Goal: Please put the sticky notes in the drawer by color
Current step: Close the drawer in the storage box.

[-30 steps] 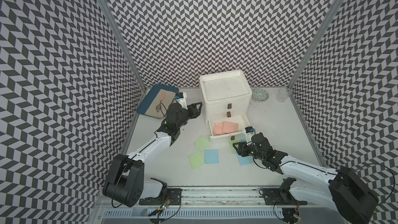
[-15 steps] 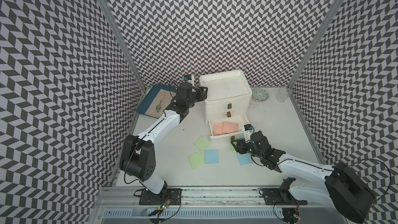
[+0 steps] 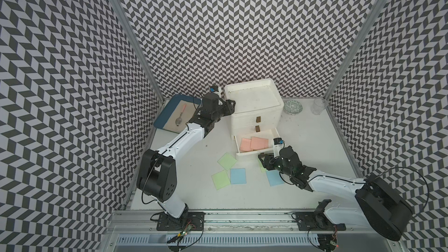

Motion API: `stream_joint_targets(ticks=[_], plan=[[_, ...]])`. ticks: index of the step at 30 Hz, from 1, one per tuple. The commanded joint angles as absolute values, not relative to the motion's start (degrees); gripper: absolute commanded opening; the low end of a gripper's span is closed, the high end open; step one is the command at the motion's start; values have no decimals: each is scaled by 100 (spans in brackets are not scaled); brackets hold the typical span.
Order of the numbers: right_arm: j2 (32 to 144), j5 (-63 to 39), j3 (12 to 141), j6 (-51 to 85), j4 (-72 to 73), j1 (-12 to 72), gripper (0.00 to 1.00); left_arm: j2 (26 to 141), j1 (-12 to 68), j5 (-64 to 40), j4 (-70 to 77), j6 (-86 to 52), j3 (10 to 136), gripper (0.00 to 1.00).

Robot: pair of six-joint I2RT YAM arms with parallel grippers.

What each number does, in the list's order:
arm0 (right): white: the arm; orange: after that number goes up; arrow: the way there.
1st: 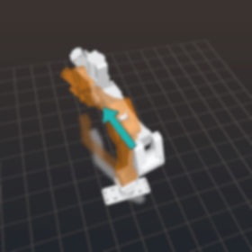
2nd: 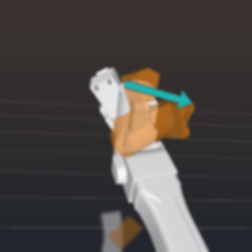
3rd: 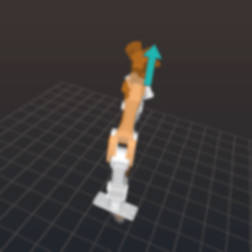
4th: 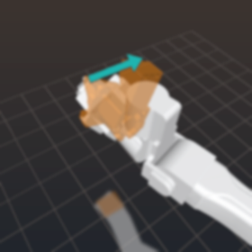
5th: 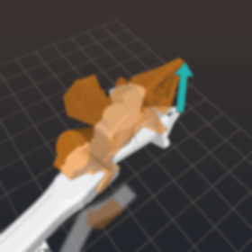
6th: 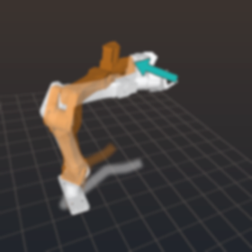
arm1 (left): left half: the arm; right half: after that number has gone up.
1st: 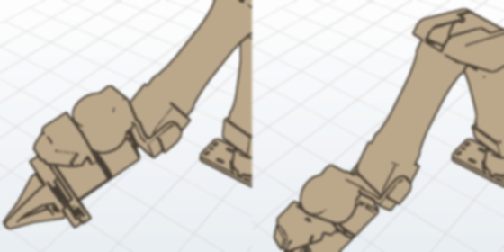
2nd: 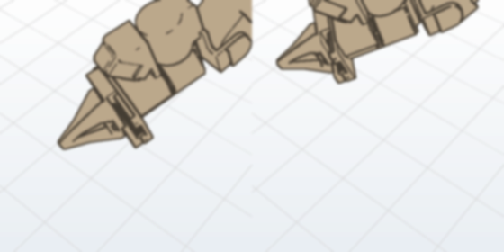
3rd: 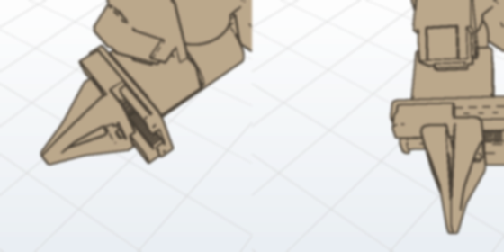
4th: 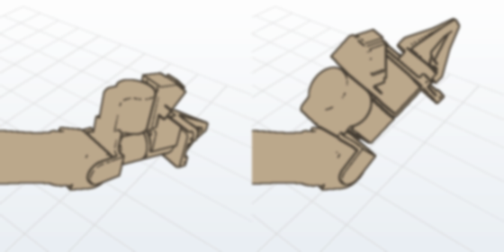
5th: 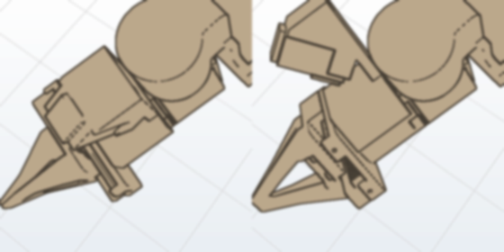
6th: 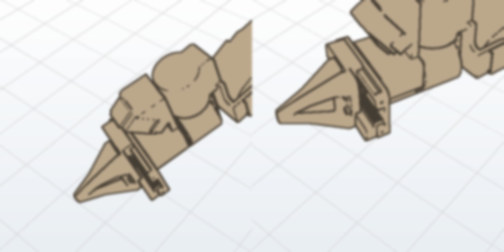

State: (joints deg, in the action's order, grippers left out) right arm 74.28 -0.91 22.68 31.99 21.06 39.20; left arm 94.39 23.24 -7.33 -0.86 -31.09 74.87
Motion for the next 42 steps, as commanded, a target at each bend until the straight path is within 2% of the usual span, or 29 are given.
stream_joint_targets(ticks=[1, 14, 31, 42], plan=[[7636, 302, 2329, 3263, 2724, 3946, 50, 9322, 2406, -931, -193, -2968, 7321, 55], [8425, 675, 2616, 3425, 3850, 3948, 50, 9272, 2403, -1234, 0, -2917, 7103, 56], [10548, 1108, 3309, 4100, 6166, 4067, 48, 9001, 2406, -1297, 53, -2988, 6830, 56], [11205, 1498, 3745, 3999, 6351, 4104, 48, 8850, 2410, -1389, 84, -3015, 6616, 56]])
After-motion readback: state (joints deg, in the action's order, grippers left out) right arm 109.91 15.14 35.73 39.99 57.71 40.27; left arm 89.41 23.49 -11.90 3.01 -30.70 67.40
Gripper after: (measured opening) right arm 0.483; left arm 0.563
